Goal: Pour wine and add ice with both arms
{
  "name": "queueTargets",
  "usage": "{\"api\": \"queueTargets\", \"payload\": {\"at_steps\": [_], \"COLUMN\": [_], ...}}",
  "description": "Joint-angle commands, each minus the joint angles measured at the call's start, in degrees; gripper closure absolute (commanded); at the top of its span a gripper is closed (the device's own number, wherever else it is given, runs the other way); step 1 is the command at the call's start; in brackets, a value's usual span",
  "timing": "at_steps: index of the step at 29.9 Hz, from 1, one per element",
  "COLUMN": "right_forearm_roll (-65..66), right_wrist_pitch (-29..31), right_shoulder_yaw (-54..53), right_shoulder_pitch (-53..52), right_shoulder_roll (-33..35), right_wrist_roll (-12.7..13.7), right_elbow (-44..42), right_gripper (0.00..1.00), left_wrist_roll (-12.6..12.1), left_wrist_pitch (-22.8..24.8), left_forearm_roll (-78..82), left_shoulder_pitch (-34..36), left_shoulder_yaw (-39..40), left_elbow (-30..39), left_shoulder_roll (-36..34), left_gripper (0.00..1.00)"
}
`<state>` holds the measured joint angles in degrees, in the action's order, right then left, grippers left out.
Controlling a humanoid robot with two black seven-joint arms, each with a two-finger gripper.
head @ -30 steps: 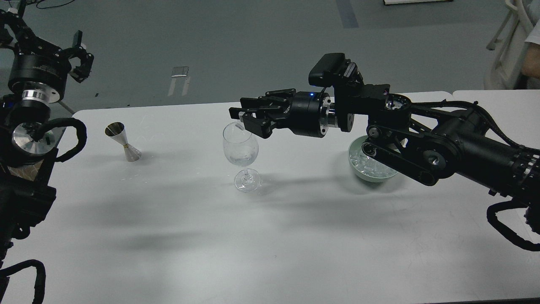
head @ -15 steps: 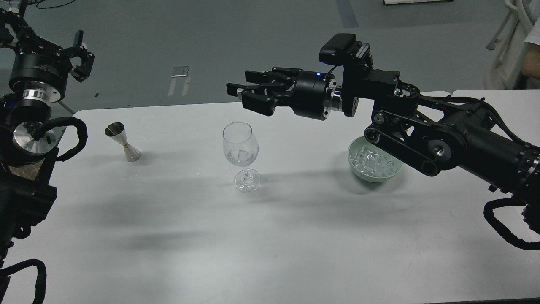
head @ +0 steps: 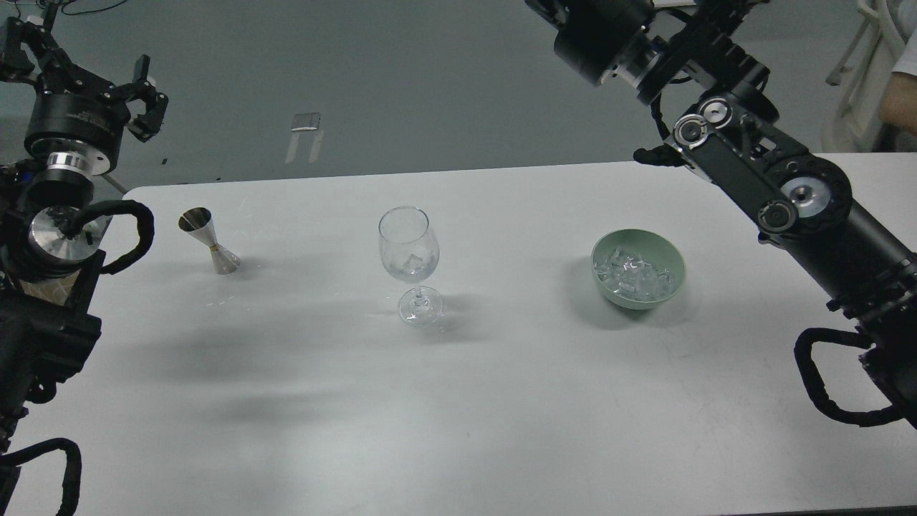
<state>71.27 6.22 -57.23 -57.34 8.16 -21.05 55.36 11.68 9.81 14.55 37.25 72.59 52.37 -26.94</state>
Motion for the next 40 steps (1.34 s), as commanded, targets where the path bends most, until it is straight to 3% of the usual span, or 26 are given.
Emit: {"api": "queueTargets", "payload": {"at_steps": [1, 6, 13, 19, 25, 40], "right_forearm_roll": [-9.37, -28.42, -44.20, -54.73, -56.95, -56.94], "right_wrist_pitch": [-0.42, 0.37, 0.99, 5.29, 10.30, 12.68], "right_shoulder_yaw": [-3.67, -11.84, -11.85, -12.55, -11.86, -9.48], "right_shoulder_pitch": [-0.75, -1.55, 0.12, 3.02, 4.61, 6.28], "right_shoulder_roll": [0.71, 1.33, 1.24, 0.63, -2.97, -4.21], "right_wrist_roll": [1.62, 2.24, 2.41, 5.75, 6.81, 6.37], "right_elbow": [-3.32, -11.05, -14.32, -15.46, -14.76, -14.58], "right_gripper": [0.00, 0.00, 0.00, 0.00, 0.00, 0.00], "left_wrist_roll": [-0.17, 0.45, 0.71, 0.36, 0.63, 0.54], "left_wrist_pitch": [0.30, 0.30, 0.65, 3.10, 10.93, 11.55], "left_forearm_roll": [0.39, 0.31, 0.48, 0.57, 0.48, 0.57], "left_shoulder_pitch": [1.69, 2.04, 2.39, 2.39, 2.39, 3.71], "left_shoulder_yaw": [0.01, 0.01, -0.17, -1.04, -4.39, -8.61], "left_elbow": [-0.60, -0.95, -4.91, -5.96, -8.94, -9.39], "left_shoulder_roll": [-1.44, -1.45, 1.81, 3.39, 4.87, 9.01], "left_gripper": [0.02, 0.02, 0.02, 0.02, 0.02, 0.02]}}
